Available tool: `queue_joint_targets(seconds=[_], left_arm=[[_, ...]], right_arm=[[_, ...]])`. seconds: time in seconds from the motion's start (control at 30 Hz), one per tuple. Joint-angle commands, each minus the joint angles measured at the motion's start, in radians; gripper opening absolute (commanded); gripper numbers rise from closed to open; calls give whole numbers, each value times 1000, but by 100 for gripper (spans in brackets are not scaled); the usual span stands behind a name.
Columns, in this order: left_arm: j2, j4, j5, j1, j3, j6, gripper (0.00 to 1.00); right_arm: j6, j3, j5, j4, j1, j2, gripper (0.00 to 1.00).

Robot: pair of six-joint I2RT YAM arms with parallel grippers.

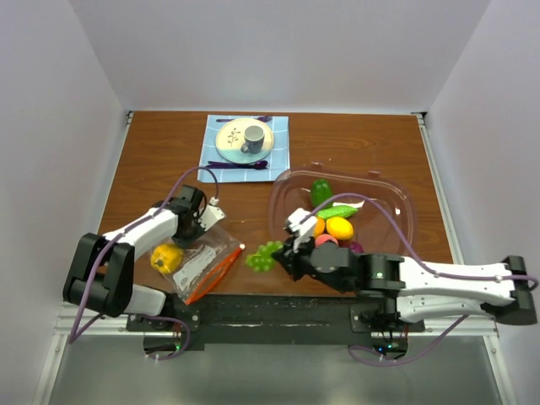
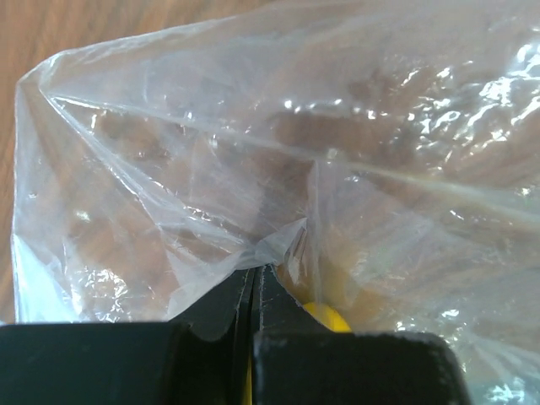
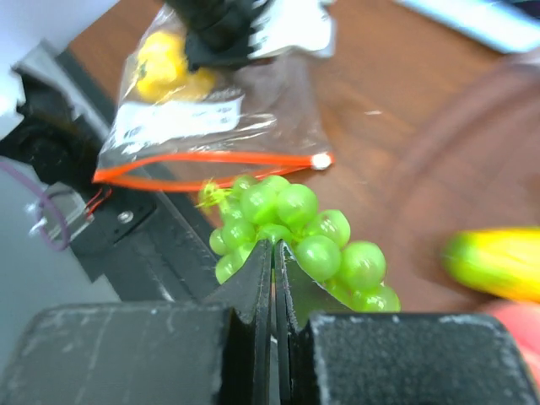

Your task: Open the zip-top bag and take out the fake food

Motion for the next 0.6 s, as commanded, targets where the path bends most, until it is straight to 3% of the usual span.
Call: queue_joint_targets(seconds=[0.0,0.07,0.17,0.2,0.27,0.33,0.4,0.43,0.47,0.57], left_arm=[[25,-14,87,6,54,-41,0],[22,-36,104,6,73,-50,0],[-3,-105,171,6,135,-67,4],[-27,-124,185,6,152,-69,12],[-52,-183,220,6,210,-67,18],[-85,-235,223,6,256,-64,37],[-128,-266,222,12,278,-44,46],[-142,-289,210,21,299,-35,48],[-156,-296,202,35,308,-24,48],[-191,-316,203,159,334,65,50]], right_arm=[[-18,62,251,-242,2,-131,0],[-42,73,391,-273,-6,-165,0],[-46,67,480,-282,-52,-152,0],[-32,60,525,-290,-71,-141,0],[23,52,551,-320,-150,-90,0],[81,47,611,-345,-200,-46,0],[103,61,635,-382,-228,25,9],[134,70,655,-398,-242,48,16],[142,89,660,-423,-243,92,39],[161,113,662,-441,-243,137,78]])
